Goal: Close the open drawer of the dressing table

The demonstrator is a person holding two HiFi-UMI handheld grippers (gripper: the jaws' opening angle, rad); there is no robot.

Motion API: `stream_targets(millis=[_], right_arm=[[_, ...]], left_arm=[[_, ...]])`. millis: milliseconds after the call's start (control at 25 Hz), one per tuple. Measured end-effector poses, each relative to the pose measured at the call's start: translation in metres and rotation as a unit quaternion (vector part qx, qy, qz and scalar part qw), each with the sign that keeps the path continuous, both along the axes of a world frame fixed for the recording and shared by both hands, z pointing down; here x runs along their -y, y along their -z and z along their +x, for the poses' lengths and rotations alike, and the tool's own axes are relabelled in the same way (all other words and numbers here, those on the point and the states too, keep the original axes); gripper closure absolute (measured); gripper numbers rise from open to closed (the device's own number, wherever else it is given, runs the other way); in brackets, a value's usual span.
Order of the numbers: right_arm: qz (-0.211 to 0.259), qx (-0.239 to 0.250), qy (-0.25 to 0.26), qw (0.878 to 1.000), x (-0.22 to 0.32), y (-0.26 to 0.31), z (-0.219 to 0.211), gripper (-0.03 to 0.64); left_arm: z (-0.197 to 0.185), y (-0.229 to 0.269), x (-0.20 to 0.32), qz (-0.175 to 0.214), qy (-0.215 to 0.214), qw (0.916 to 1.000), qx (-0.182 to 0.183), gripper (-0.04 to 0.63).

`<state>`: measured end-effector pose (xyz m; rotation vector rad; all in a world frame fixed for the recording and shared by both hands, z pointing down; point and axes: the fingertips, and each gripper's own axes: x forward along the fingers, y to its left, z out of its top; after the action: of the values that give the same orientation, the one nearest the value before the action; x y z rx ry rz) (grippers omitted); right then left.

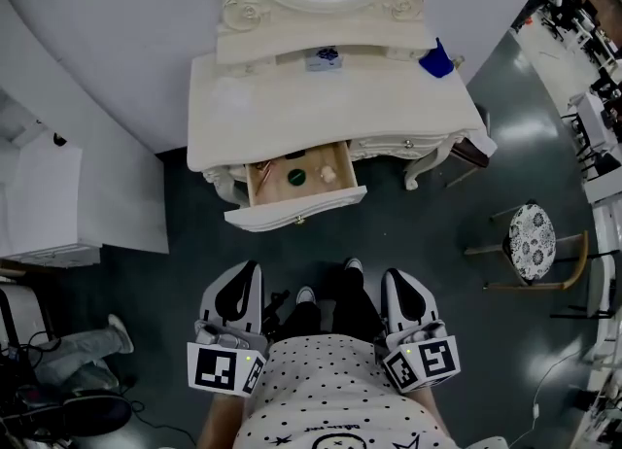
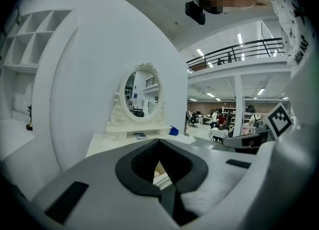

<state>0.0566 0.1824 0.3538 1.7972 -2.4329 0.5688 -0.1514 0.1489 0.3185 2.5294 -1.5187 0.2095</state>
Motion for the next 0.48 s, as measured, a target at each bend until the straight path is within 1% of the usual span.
stream_targets(millis=[240,480], right_arm=[[-0.003,-0.001,0.034,0.999,0.045,0.002,0.023,0.609],[-0.003,-0.005,0.063,0.998,0.086,0.002,0.058,0.609]], left_arm=[[0.016,0.004,0.031,0.0,0.043,0.9991,0.001,0.584],[0.04,0.011,0.065,0.013,0.084,0.9964,0.004,0.584]])
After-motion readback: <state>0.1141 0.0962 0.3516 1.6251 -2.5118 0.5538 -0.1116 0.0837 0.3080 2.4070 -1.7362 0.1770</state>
